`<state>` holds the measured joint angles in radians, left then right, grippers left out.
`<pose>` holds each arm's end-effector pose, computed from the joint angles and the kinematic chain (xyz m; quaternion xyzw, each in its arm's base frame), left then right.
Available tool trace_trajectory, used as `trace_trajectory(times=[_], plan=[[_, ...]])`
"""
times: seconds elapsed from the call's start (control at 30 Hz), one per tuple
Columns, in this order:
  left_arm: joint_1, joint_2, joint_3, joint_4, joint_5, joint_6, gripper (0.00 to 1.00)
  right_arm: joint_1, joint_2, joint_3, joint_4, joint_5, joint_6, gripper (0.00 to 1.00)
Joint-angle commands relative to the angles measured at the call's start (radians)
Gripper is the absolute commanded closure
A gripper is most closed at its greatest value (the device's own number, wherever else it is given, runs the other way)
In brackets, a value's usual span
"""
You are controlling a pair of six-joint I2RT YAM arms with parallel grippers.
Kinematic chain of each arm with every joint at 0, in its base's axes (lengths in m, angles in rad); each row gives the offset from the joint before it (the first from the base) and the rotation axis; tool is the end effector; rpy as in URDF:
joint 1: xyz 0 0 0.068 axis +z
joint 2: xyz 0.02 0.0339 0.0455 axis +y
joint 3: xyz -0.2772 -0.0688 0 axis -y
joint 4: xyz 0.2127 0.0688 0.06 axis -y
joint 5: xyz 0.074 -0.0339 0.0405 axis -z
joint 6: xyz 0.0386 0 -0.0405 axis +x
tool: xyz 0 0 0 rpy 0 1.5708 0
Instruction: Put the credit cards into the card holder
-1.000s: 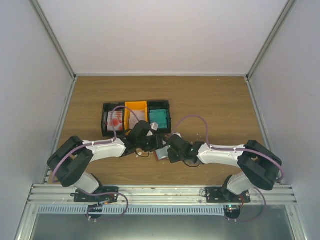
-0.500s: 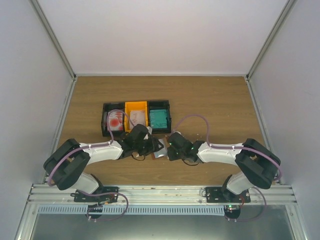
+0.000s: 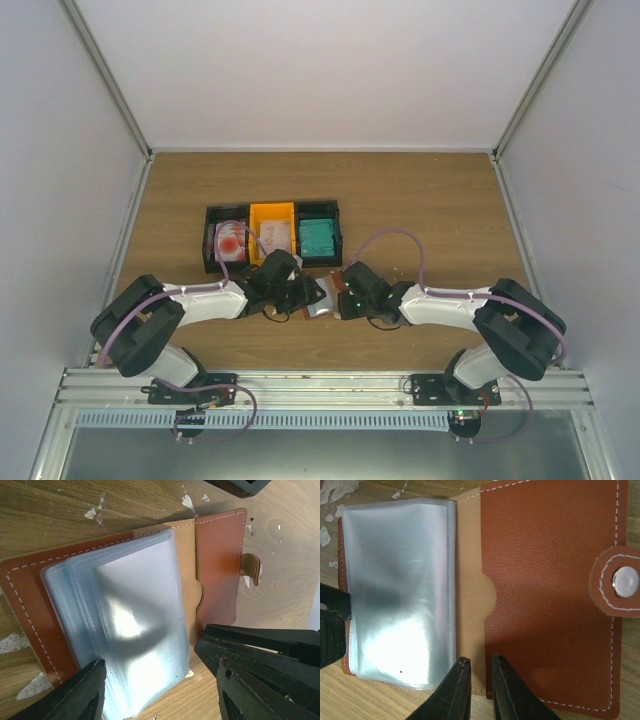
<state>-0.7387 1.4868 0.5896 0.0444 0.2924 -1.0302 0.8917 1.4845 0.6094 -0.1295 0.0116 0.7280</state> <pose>0.1768 -0.1761 0.1773 -0.0839 0.9239 -0.3553 0.1148 0.1504 0.1856 0.1698 -0.0769 0.9571 0.1984 0.1967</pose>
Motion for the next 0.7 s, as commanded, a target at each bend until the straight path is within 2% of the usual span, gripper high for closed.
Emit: trace_trajectory(times=[0.0, 0.2, 0.53, 0.67], plan=[[0.006, 0.018, -0.013, 0.068, 0.017, -0.002, 0.39, 0.001, 0.025, -0.043, -0.081, -0.062, 0.007, 0.86], [0.007, 0.014, 0.009, 0.075, 0.012, 0.025, 0.50, 0.001, 0.019, -0.046, -0.079, -0.064, 0.006, 0.86], [0.007, -0.007, 0.012, 0.068, 0.003, 0.052, 0.53, -0.001, 0.000, -0.051, -0.082, -0.062, 0.010, 0.86], [0.007, -0.016, 0.020, 0.079, 0.010, 0.070, 0.59, -0.004, 0.001, -0.053, -0.081, -0.062, 0.010, 0.86]])
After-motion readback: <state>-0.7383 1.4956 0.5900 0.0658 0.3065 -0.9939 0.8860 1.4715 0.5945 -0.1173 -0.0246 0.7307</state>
